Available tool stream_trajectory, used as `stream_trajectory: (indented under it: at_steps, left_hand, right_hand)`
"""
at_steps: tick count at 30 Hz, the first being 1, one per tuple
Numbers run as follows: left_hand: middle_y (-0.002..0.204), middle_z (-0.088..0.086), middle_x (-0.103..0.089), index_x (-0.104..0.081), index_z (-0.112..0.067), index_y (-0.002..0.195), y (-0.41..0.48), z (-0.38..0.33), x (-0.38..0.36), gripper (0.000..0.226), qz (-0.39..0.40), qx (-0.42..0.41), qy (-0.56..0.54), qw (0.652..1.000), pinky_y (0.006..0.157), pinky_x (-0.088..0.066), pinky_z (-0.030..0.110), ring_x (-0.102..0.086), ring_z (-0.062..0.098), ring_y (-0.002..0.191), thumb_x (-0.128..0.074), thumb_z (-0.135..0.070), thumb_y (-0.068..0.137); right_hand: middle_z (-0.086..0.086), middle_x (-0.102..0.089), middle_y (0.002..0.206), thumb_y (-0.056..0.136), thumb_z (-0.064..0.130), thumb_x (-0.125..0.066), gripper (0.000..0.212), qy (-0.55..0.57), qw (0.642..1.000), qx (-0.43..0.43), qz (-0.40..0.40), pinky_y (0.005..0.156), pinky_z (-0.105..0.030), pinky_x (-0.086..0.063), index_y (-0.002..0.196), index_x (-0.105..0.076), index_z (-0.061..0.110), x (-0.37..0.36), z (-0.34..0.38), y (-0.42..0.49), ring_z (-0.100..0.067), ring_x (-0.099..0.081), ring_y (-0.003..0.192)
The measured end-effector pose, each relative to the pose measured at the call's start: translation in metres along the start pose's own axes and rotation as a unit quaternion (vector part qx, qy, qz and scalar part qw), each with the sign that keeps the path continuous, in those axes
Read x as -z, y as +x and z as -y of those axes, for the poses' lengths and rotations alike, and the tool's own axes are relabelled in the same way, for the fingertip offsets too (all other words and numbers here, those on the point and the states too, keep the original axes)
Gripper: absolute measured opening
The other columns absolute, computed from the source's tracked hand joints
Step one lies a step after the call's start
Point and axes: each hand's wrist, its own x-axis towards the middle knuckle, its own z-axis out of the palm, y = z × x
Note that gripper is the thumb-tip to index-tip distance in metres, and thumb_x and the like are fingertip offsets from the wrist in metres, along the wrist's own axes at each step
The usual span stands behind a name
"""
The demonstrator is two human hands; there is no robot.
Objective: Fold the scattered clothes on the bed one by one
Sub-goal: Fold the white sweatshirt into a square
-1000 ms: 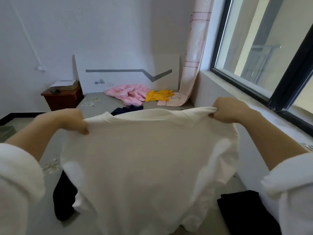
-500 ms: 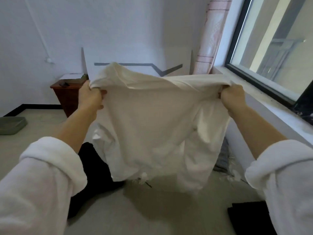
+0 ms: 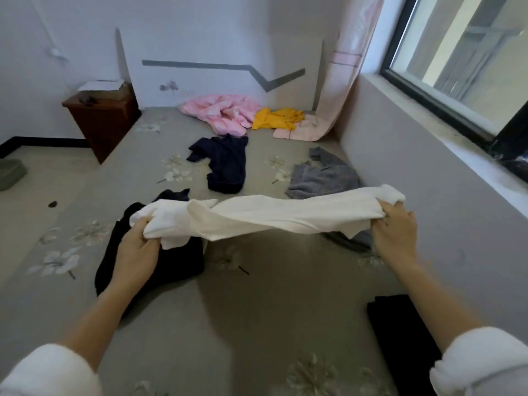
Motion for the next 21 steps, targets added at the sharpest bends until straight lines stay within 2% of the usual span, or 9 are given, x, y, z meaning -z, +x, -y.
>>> stream_trajectory:
  at_steps: [3, 6, 7, 9, 11, 12, 15, 19, 21]
  left_hand:
    - [0.103, 0.008, -0.067, -0.06, -0.021, 0.125, -0.031, 0.06, -0.005, 0.031, 0.144, 0.062, 0.111, 0.981, 0.062, -0.04, 0.028, -0.056, 0.016, 0.079, -0.045, -0.018, 0.099]
    - [0.06, 0.0, -0.058, -0.062, -0.02, 0.127, -0.069, 0.094, -0.015, 0.032, 0.242, 0.1, 0.165, 0.951, 0.05, -0.028, 0.027, -0.047, 0.013, 0.052, -0.047, -0.017, 0.099]
    - [0.057, -0.001, -0.054, -0.062, -0.02, 0.126, -0.081, 0.106, -0.019, 0.031, 0.271, 0.115, 0.182, 0.938, 0.049, -0.028, 0.027, -0.047, 0.013, 0.051, -0.047, -0.016, 0.098]
    - [0.081, 0.007, -0.065, -0.061, -0.016, 0.126, -0.102, 0.13, -0.025, 0.032, 0.346, 0.151, 0.208, 0.902, 0.059, -0.037, 0.027, -0.061, 0.022, 0.076, -0.048, -0.012, 0.096]
    - [0.118, 0.014, -0.062, -0.058, -0.007, 0.125, -0.119, 0.156, -0.029, 0.033, 0.415, 0.197, 0.232, 0.858, 0.083, -0.046, 0.032, -0.057, 0.027, 0.105, -0.049, -0.009, 0.093]
    - [0.126, 0.015, -0.057, -0.056, -0.005, 0.125, -0.127, 0.165, -0.029, 0.035, 0.438, 0.218, 0.242, 0.838, 0.09, -0.044, 0.034, -0.055, 0.028, 0.111, -0.049, -0.008, 0.091]
    - [0.12, 0.013, -0.055, -0.055, -0.001, 0.125, -0.148, 0.171, -0.027, 0.037, 0.487, 0.255, 0.26, 0.794, 0.081, -0.041, 0.026, -0.053, 0.022, 0.105, -0.049, -0.004, 0.089]
    - [0.13, 0.012, -0.053, -0.049, -0.01, 0.13, -0.176, 0.178, -0.04, 0.039, 0.557, 0.288, 0.311, 0.714, 0.059, -0.043, 0.011, -0.054, 0.02, 0.107, -0.045, -0.006, 0.091]
    - [0.133, 0.01, -0.051, -0.046, -0.011, 0.134, -0.194, 0.19, -0.051, 0.042, 0.573, 0.3, 0.338, 0.684, 0.073, -0.047, 0.014, -0.053, 0.02, 0.111, -0.045, -0.01, 0.092]
  right_hand:
    - [-0.024, -0.056, 0.121, 0.084, 0.028, -0.033, 0.051, -0.055, 0.993, -0.02, 0.098, 0.097, -0.052, -0.039, 0.119, -0.066, 0.009, -0.021, -0.029, -0.044, -0.043, -0.053, 0.104]
    - [-0.021, -0.058, 0.115, 0.096, 0.021, -0.041, 0.034, -0.127, 0.972, -0.048, 0.191, 0.089, -0.044, -0.043, 0.116, -0.066, 0.01, -0.046, -0.064, -0.084, -0.041, -0.055, 0.102]
    - [-0.02, -0.058, 0.115, 0.096, 0.023, -0.043, 0.032, -0.143, 0.962, -0.067, 0.224, 0.087, -0.043, -0.045, 0.116, -0.065, 0.01, -0.055, -0.075, -0.097, -0.04, -0.056, 0.102]
    - [-0.017, -0.056, 0.121, 0.097, 0.027, -0.042, 0.034, -0.168, 0.933, -0.094, 0.305, 0.087, -0.04, -0.047, 0.121, -0.06, 0.012, -0.069, -0.097, -0.123, -0.037, -0.056, 0.108]
    - [-0.013, -0.049, 0.136, 0.098, 0.028, -0.039, 0.04, -0.192, 0.901, -0.091, 0.379, 0.095, -0.038, -0.045, 0.136, -0.048, 0.016, -0.078, -0.114, -0.151, -0.032, -0.05, 0.121]
    - [-0.01, -0.043, 0.143, 0.099, 0.029, -0.038, 0.045, -0.197, 0.889, -0.093, 0.403, 0.099, -0.039, -0.043, 0.142, -0.04, 0.02, -0.081, -0.123, -0.165, -0.031, -0.046, 0.126]
    - [-0.002, -0.027, 0.155, 0.099, 0.031, -0.033, 0.051, -0.216, 0.875, -0.079, 0.426, 0.101, -0.04, -0.043, 0.15, -0.025, 0.028, -0.088, -0.144, -0.201, -0.026, -0.036, 0.136]
    - [-0.007, -0.044, 0.144, 0.097, 0.023, -0.035, 0.043, -0.261, 0.838, -0.084, 0.471, 0.095, -0.038, -0.046, 0.138, -0.045, 0.022, -0.09, -0.158, -0.242, -0.026, -0.046, 0.126]
    - [-0.008, -0.044, 0.142, 0.097, 0.023, -0.036, 0.042, -0.274, 0.802, -0.114, 0.518, 0.1, -0.033, -0.042, 0.139, -0.042, 0.021, -0.096, -0.163, -0.258, -0.025, -0.045, 0.126]
